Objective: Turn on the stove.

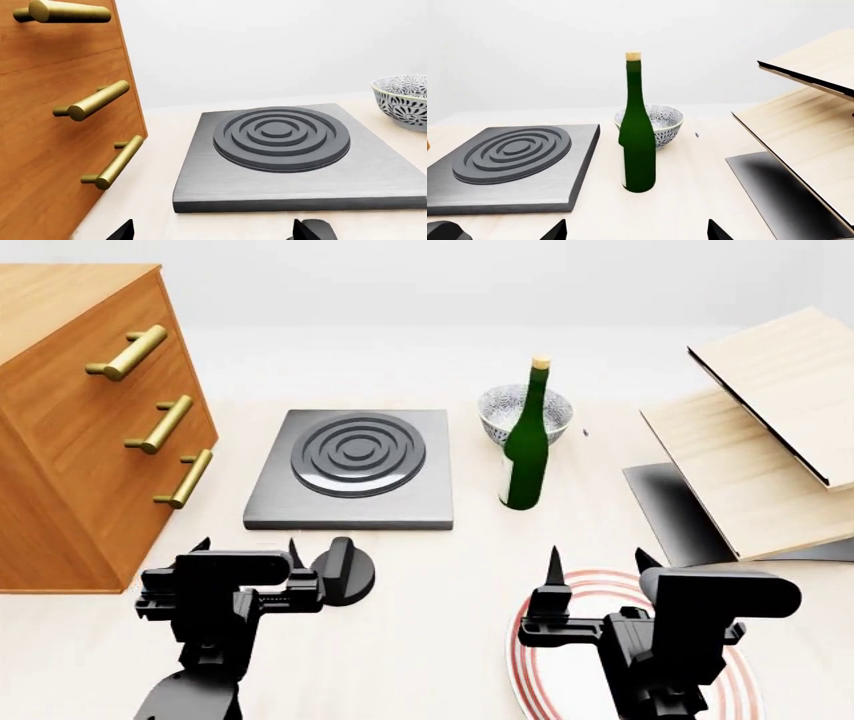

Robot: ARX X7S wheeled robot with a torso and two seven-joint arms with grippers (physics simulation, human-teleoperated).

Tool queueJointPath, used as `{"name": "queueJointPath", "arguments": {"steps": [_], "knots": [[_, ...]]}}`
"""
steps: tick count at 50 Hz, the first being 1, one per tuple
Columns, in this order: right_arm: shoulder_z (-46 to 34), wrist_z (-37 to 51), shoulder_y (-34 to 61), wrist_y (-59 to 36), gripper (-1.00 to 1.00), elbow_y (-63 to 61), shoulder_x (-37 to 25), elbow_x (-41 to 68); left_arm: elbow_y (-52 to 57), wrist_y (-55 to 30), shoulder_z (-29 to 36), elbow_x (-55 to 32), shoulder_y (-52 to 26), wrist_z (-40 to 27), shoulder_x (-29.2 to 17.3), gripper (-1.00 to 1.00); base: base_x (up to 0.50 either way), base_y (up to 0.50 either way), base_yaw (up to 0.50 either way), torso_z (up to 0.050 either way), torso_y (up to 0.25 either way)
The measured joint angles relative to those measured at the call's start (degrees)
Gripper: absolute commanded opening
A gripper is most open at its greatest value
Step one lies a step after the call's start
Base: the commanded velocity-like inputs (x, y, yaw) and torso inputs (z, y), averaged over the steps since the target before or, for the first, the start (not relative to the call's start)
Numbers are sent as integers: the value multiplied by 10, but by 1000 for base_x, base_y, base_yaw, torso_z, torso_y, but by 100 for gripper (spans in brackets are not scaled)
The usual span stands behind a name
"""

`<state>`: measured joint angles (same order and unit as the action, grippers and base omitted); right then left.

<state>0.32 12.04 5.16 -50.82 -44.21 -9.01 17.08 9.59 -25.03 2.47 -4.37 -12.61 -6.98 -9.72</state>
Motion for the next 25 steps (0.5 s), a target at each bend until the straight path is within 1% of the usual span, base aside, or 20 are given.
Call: {"name": "queueJointPath", "arguments": {"steps": [4,9,25], "knots": [[0,1,-1,2,100,2,-1,2,-66,50,4,9,-7,-6,1,100,0,0,0,0,0],[0,3,-2,5,100,3,-2,4,-120,90,10,15,-11,-10,2,100,0,0,0,0,0],[-1,9,-3,6,100,4,-7,12,-214,156,33,26,-22,-18,13,100,0,0,0,0,0]]}}
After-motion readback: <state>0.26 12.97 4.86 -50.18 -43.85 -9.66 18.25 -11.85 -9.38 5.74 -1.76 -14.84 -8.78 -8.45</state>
